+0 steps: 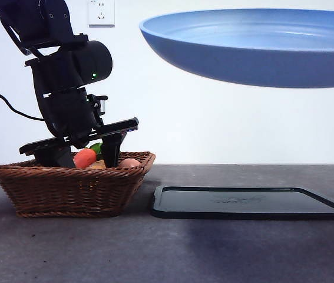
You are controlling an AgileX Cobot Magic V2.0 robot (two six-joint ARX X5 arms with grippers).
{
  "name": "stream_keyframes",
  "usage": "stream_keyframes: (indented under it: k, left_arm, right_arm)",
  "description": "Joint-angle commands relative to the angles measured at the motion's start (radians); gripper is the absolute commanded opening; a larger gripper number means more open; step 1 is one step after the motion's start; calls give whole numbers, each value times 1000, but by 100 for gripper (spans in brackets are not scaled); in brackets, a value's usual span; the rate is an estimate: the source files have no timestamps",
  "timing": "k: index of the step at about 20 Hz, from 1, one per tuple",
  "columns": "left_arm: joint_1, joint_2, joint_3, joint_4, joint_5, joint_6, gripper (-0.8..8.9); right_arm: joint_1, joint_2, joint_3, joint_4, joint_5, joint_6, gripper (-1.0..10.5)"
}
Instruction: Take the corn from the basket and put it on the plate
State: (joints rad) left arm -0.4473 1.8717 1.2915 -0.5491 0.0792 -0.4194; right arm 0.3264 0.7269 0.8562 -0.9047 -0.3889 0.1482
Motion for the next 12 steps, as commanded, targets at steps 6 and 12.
stream_keyframes:
  k: [6,12]
  left_arm:
    - [-8,-10,13,-22,17,-23,192]
    - [-8,-213,13,-9,17,-18,192]
  right_arm:
    - [2,4,23,14,-1,-10,2]
    - [2,88,23,37,50,-3,2]
